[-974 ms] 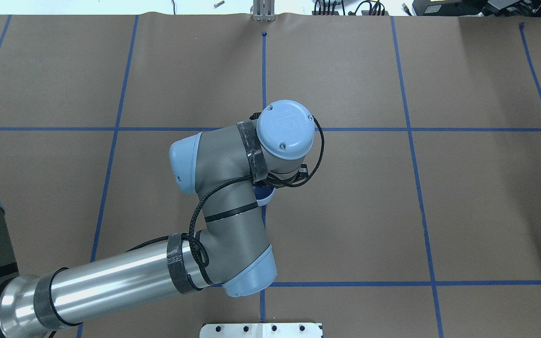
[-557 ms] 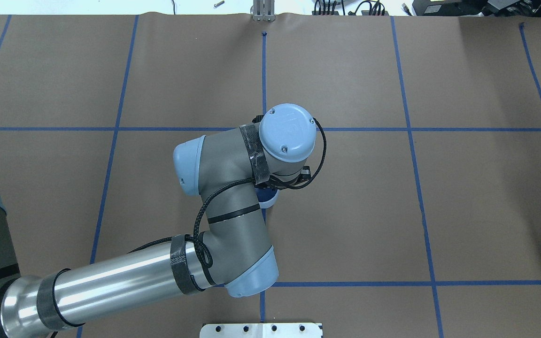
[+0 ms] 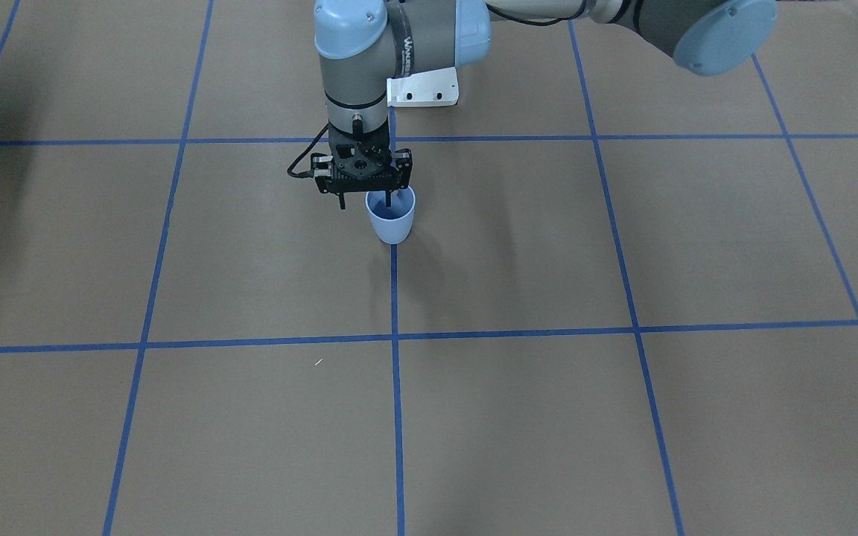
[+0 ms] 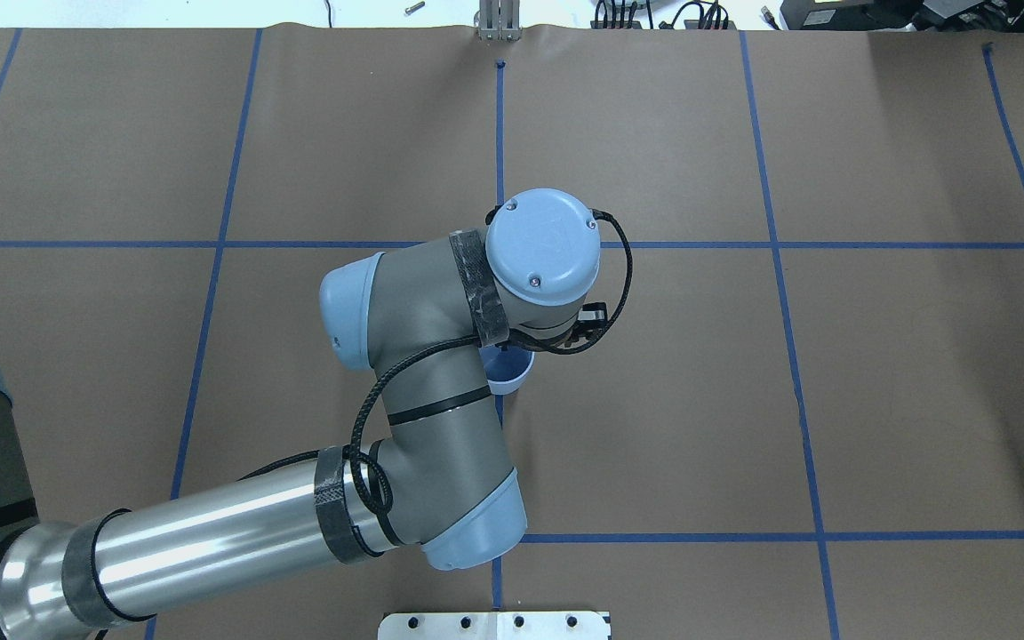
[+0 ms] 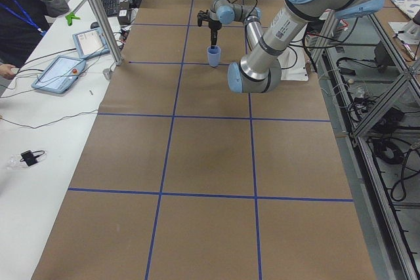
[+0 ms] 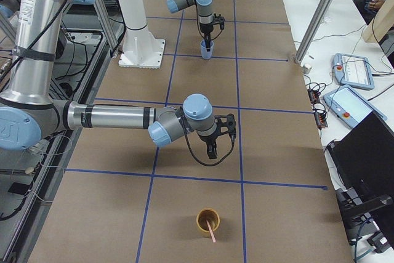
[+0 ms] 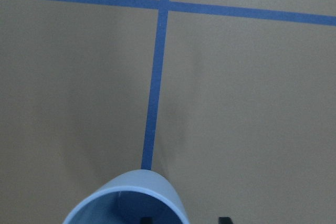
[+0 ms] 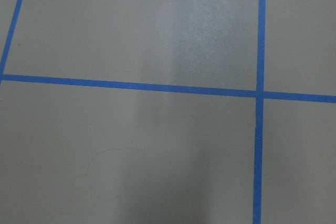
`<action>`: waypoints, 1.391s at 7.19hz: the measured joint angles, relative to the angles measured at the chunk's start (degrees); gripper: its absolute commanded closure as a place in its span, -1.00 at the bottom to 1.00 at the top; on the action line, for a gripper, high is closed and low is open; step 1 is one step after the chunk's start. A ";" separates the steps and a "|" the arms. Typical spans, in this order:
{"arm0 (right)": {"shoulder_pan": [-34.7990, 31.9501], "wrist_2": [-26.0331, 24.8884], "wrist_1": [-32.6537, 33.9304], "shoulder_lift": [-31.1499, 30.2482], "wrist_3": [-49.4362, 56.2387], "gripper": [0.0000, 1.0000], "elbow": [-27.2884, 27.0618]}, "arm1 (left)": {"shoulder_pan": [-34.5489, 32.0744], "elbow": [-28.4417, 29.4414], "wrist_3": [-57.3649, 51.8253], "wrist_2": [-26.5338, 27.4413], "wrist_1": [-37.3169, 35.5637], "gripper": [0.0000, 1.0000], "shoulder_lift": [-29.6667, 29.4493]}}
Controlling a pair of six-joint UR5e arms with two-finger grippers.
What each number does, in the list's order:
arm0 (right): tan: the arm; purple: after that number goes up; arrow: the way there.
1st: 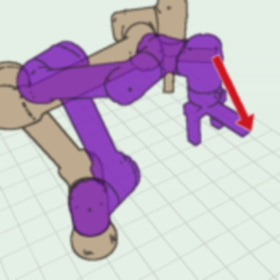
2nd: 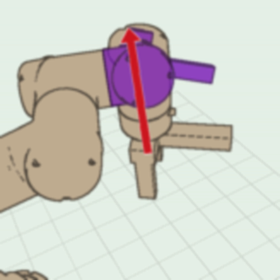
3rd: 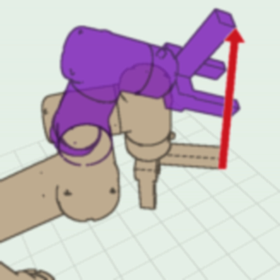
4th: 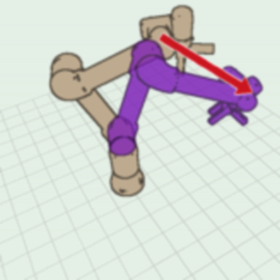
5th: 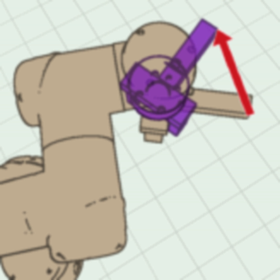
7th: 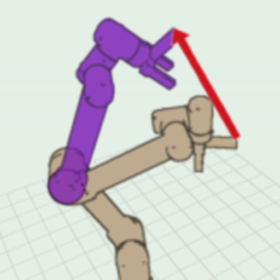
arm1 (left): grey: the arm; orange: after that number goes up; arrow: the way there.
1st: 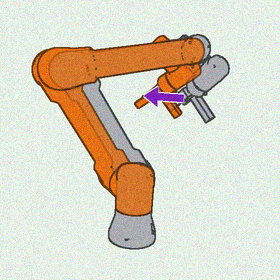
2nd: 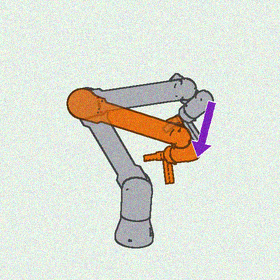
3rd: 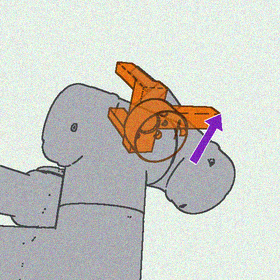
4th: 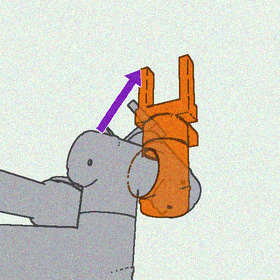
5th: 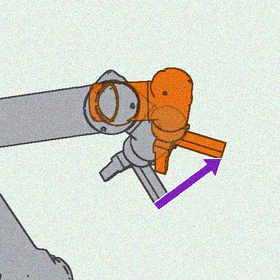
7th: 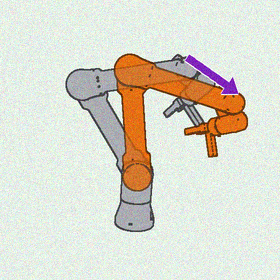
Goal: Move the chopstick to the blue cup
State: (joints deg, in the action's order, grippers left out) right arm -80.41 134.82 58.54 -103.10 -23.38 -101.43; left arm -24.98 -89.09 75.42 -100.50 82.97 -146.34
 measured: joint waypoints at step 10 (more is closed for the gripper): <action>-0.63 -0.02 -0.03 -0.06 0.50 -1.00 0.02 | -36.79 -22.99 -56.08 -17.13 -16.02 -0.98 25.86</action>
State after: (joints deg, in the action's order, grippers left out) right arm -81.04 134.80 58.51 -103.16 -22.88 -101.41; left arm -61.77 -112.09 19.34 -117.64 66.95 -120.48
